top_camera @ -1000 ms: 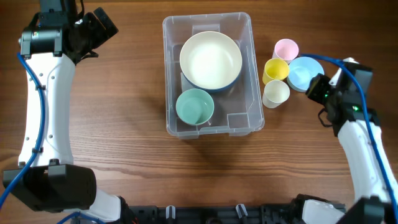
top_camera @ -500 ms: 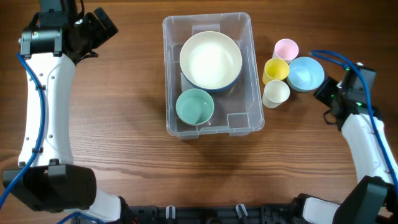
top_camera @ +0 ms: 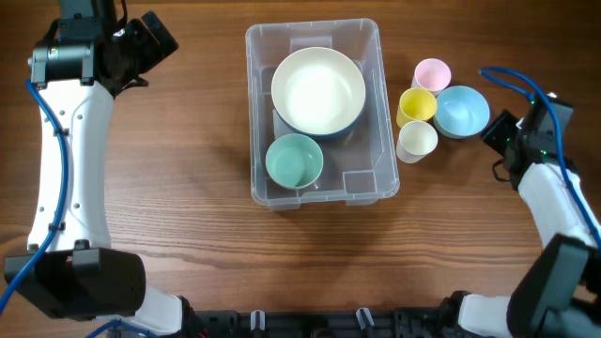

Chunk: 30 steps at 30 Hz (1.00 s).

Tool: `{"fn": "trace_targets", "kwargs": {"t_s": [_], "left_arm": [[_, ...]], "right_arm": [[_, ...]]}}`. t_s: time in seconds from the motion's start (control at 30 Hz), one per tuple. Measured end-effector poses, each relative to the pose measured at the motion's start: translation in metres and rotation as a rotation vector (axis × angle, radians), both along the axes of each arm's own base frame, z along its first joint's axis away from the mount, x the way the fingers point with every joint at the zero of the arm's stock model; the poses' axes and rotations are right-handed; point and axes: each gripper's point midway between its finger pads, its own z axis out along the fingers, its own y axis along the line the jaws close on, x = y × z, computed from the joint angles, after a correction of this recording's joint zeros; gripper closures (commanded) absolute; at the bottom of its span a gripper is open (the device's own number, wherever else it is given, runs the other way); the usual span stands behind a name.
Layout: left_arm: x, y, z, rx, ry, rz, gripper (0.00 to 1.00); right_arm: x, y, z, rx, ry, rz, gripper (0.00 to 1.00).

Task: Pack container
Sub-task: 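Move the right gripper to the light blue bowl rim and grasp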

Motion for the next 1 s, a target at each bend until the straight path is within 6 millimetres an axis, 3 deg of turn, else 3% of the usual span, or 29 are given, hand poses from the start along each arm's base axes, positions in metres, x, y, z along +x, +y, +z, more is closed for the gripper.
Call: {"fn": "trace_targets", "kwargs": {"t_s": [0.17, 0.37, 0.47, 0.53, 0.6, 0.63, 0.87, 1.0], "left_arm": [[0.000, 0.000, 0.000, 0.000, 0.000, 0.000, 0.00], [0.000, 0.000, 0.000, 0.000, 0.000, 0.000, 0.00], [0.000, 0.000, 0.000, 0.000, 0.000, 0.000, 0.00], [0.000, 0.000, 0.000, 0.000, 0.000, 0.000, 0.00], [0.000, 0.000, 0.000, 0.000, 0.000, 0.000, 0.00], [0.000, 0.000, 0.000, 0.000, 0.000, 0.000, 0.00], [0.000, 0.000, 0.000, 0.000, 0.000, 0.000, 0.00], [0.000, 0.000, 0.000, 0.000, 0.000, 0.000, 0.00]], "right_arm": [[0.010, 0.001, -0.029, 0.028, 0.025, 0.017, 0.31], [0.026, 0.017, -0.057, 0.113, 0.008, 0.094, 0.31], [0.028, 0.022, -0.061, 0.136, 0.003, 0.115, 0.46], [0.029, 0.023, -0.060, 0.143, -0.004, 0.122, 0.74], [0.029, 0.024, -0.060, 0.147, -0.005, 0.129, 0.91], [0.029, 0.024, -0.060, 0.147, -0.005, 0.130, 0.95], [0.024, 0.025, -0.062, 0.154, 0.020, 0.124, 0.96], [0.011, 0.020, -0.054, 0.123, 0.062, 0.088, 0.96]]}}
